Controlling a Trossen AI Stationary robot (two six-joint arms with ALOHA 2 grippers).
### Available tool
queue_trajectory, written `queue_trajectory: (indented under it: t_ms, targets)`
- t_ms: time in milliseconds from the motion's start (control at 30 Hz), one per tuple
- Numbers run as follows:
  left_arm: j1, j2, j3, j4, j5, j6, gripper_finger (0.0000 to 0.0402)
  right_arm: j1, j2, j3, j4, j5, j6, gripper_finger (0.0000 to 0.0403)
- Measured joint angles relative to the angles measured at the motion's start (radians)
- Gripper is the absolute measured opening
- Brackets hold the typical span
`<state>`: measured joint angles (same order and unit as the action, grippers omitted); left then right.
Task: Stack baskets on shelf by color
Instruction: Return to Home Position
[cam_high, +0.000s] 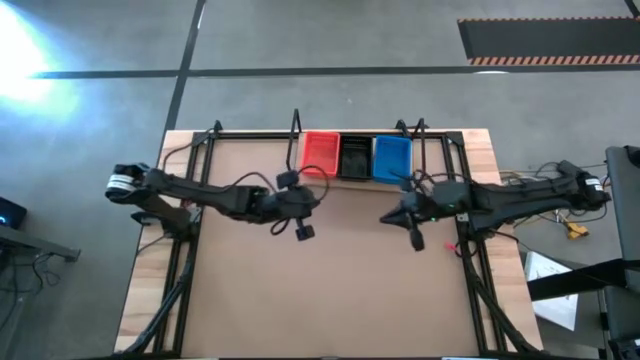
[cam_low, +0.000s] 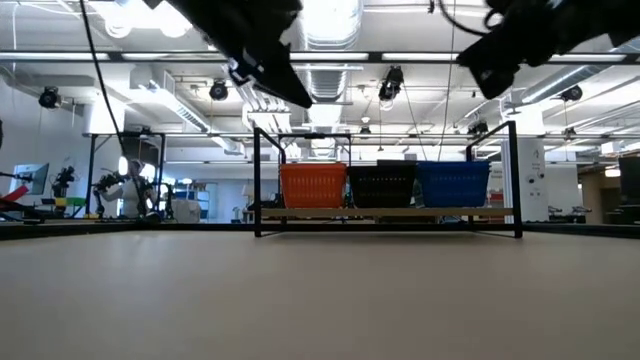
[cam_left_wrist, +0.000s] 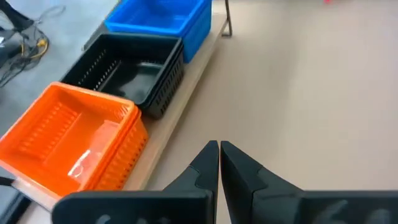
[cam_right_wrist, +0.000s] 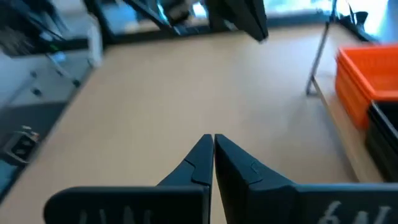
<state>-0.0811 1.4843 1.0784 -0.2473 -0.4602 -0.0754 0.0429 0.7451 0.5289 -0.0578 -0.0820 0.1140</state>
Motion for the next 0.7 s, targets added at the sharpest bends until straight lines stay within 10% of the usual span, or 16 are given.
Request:
queue_trajectory:
  t_ms: [400,700]
  targets:
    - [-0.018,-0.246,-0.457,0.482,0.040,-0.105,0.0000,0.016,-0.434,-0.283,0.153,0.057,0.108,0.0009]
    - [-0.001,-0.518,-0.671,0.519,0.041,-0.128,0.0000,0.016,-0.613,-0.409,0.214,0.059,0.115,0.0009]
